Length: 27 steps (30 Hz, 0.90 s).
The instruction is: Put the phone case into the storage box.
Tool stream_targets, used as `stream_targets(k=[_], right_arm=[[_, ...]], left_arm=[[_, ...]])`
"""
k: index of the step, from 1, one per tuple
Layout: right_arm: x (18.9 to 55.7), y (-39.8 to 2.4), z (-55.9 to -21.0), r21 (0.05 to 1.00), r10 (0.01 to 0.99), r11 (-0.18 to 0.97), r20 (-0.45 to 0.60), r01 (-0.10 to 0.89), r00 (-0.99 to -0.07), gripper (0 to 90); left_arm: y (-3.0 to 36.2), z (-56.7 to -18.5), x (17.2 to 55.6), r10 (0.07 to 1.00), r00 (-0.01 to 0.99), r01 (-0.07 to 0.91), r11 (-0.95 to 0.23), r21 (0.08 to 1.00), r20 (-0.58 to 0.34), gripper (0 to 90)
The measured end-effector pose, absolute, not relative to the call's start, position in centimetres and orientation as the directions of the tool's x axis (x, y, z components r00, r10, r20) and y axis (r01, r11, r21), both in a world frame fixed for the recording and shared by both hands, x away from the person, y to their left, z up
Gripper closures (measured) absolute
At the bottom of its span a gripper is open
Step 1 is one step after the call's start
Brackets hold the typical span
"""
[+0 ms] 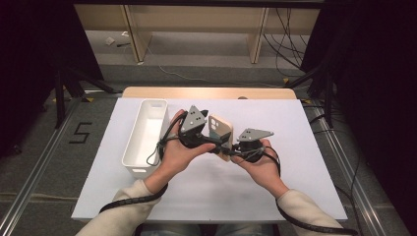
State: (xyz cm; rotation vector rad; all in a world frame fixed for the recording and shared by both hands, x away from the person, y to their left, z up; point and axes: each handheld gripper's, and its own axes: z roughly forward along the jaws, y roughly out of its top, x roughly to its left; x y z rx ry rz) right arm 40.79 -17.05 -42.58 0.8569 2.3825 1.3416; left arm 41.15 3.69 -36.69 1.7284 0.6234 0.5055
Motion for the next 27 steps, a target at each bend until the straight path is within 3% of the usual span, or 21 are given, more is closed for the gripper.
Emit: stream_targets(k=[27], right_arm=[[40.28, -16.28, -42.56, 0.847, 0.626, 0.381, 0.059, 0.371, -0.778, 80.1]], left_arm=[[2.78, -37.68, 41.36, 0.681, 0.733, 0.164, -0.174, 0.971, -0.002, 0.3]])
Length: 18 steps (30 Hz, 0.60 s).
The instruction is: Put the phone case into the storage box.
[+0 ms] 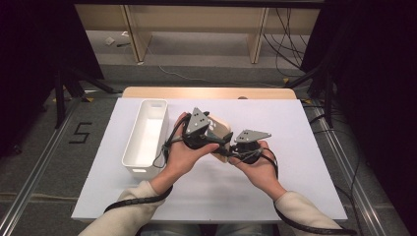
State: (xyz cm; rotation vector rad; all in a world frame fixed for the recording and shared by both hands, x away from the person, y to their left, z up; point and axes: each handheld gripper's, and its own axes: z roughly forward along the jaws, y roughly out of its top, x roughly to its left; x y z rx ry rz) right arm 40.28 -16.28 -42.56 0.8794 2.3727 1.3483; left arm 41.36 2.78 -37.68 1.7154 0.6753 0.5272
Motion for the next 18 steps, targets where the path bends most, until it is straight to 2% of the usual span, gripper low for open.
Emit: stream_targets(k=[18], right_arm=[[40.21, -16.24, -42.47, 0.855, 0.629, 0.375, 0.049, 0.358, -0.776, 79.9]], left_arm=[[2.83, -37.7, 41.25, 0.682, 0.73, 0.167, -0.141, 0.976, -0.027, 8.3]])
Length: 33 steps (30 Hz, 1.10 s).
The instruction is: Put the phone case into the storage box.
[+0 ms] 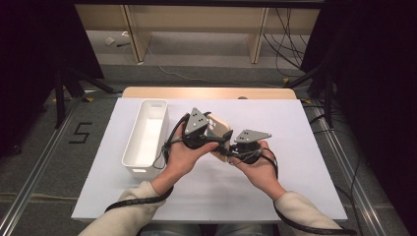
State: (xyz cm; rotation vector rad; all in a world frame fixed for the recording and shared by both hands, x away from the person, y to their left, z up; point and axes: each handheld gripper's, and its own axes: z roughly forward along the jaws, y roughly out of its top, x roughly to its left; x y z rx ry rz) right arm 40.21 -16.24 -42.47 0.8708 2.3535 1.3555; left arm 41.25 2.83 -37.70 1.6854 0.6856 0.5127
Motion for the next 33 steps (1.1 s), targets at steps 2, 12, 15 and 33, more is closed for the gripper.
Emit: stream_targets(k=[2, 12, 15, 33], right_arm=[[40.2, -16.2, -42.5, 0.856, 0.629, 0.374, 0.049, 0.357, -0.776, 79.8], [40.3, -16.2, -42.7, 0.859, 0.633, 0.376, 0.036, 0.348, -0.773, 74.3], [40.3, -16.2, -42.6, 0.864, 0.632, 0.369, 0.036, 0.341, -0.774, 71.0], [40.2, -17.4, -42.3, 0.908, 0.586, 0.315, 0.044, 0.277, -0.809, 15.5]], left_arm=[[2.8, -37.7, 41.2, 0.683, 0.73, 0.165, -0.143, 0.976, -0.023, 8.7], [3.0, -37.3, 41.1, 0.682, 0.731, 0.154, -0.139, 0.978, -0.019, 9.7], [3.1, -37.2, 41.1, 0.684, 0.729, 0.151, -0.137, 0.979, -0.017, 9.8], [4.8, -36.1, 41.7, 0.715, 0.699, 0.138, -0.109, 0.984, -0.019, 10.1]])
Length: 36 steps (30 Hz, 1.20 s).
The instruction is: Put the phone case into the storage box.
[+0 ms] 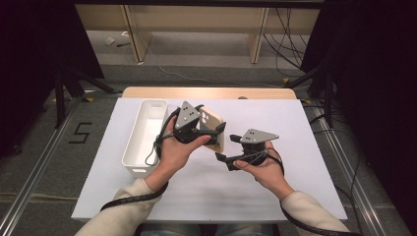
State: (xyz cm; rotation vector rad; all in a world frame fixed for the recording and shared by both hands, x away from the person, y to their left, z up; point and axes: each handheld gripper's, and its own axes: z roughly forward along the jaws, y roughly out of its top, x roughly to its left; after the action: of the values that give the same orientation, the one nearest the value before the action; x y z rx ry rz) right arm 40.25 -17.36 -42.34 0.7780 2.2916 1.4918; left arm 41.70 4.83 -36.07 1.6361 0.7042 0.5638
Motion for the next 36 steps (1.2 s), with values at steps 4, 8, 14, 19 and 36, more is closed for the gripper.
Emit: stream_targets(k=[4, 8, 14, 19, 36], right_arm=[[40.2, -17.8, -42.1, 0.916, 0.595, 0.305, 0.029, 0.259, -0.803, 14.4], [40.1, -18.2, -42.0, 0.92, 0.597, 0.304, 0.019, 0.249, -0.802, 13.4], [40.0, -18.9, -42.1, 0.92, 0.603, 0.304, 0.015, 0.248, -0.798, 13.1], [39.9, -19.4, -42.0, 0.927, 0.607, 0.291, 0.014, 0.238, -0.794, 13.0], [39.5, -21.7, -41.4, 0.937, 0.633, 0.267, 0.005, 0.225, -0.774, 9.9]], left_arm=[[5.3, -35.9, 41.8, 0.723, 0.691, 0.137, -0.104, 0.985, -0.019, 10.1], [5.7, -35.8, 42.0, 0.729, 0.684, 0.138, -0.1, 0.985, -0.021, 10.1], [6.0, -35.6, 42.1, 0.736, 0.676, 0.139, -0.097, 0.986, -0.022, 10.1], [6.2, -35.5, 42.1, 0.74, 0.672, 0.141, -0.099, 0.985, -0.022, 10.1], [6.7, -35.3, 42.2, 0.748, 0.663, 0.155, -0.095, 0.983, -0.033, 10.1]])
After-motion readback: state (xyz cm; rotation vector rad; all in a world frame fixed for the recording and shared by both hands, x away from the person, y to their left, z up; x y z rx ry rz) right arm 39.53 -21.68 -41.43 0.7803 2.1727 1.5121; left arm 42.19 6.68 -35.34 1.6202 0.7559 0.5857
